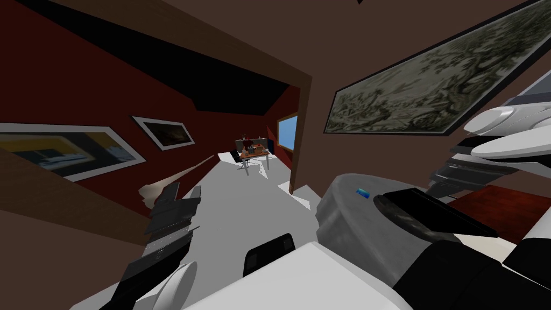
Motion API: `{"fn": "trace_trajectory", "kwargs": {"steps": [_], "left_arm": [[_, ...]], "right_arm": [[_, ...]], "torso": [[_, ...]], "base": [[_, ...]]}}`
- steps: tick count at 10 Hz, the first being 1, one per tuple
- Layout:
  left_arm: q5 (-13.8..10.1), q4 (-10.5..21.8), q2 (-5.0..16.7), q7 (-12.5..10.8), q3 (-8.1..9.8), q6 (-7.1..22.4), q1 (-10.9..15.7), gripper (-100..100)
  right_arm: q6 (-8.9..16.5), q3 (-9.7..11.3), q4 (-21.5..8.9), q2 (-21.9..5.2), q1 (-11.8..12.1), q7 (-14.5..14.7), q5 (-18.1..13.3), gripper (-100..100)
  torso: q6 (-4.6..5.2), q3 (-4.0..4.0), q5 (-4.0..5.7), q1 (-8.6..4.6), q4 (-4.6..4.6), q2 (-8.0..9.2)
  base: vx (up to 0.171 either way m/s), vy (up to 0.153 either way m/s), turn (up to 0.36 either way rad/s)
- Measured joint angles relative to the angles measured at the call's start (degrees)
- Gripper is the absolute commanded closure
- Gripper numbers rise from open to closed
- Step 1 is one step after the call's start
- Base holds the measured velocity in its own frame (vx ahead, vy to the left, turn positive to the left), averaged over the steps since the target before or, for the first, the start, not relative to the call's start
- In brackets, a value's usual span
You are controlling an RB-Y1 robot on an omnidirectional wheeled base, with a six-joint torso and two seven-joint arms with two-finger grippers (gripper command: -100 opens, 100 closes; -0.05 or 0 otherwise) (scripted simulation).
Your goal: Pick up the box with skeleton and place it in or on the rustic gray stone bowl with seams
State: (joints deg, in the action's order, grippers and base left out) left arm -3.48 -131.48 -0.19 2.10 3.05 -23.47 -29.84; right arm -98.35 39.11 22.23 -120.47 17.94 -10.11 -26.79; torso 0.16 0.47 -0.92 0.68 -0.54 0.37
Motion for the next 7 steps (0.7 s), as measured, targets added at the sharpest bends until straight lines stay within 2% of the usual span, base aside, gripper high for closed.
{"fn": "trace_trajectory", "kwargs": {"steps": [1, 2, 3, 4, 5, 7], "left_arm": [[0.0, 0.0, 0.0, 0.0, 0.00, 0.0, 0.0, 0], [0.0, 0.0, 0.0, 0.0, 0.00, 0.0, 0.0, 0], [0.0, 0.0, 0.0, 0.0, 0.00, 0.0, 0.0, 0], [0.0, 0.0, 0.0, 0.0, 0.00, 0.0, 0.0, 0], [0.0, 0.0, 0.0, 0.0, 0.00, 0.0, 0.0, 0], [0.0, 0.0, 0.0, 0.0, 0.00, 0.0, 0.0, 0]], "right_arm": [[0.0, 0.0, 0.0, 0.0, 0.0, 0.0, 0.0, -100], [-0.7, -5.0, -1.3, -0.1, 4.3, -0.1, -0.6, -100], [-1.4, -11.9, -3.2, -0.1, 11.0, 0.1, -0.4, -100], [-0.6, -9.1, -1.0, -1.0, 7.6, -0.4, -0.1, -100], [-0.2, -7.7, 0.7, -1.4, 6.3, -0.7, 0.4, -100], [0.2, -1.5, 2.7, -1.9, 0.0, -1.0, 0.7, -100]], "torso": [[0.00, 0.00, 0.00, 0.00, 0.00, 0.00], [0.00, -0.02, 0.01, -0.08, 0.01, -0.03], [-0.01, -0.04, 0.04, -0.14, 0.02, -0.06], [-0.01, -0.03, 0.02, -0.09, 0.02, -0.05], [-0.01, -0.02, 0.02, -0.05, 0.01, -0.03], [0.01, 0.01, 0.00, 0.01, -0.01, 0.02]], "base": [[0.009, -0.028, -0.056], [0.012, -0.040, -0.031], [0.006, -0.025, 0.008], [0.001, -0.010, 0.005], [0.000, 0.000, 0.000], [0.000, 0.000, 0.000]]}}
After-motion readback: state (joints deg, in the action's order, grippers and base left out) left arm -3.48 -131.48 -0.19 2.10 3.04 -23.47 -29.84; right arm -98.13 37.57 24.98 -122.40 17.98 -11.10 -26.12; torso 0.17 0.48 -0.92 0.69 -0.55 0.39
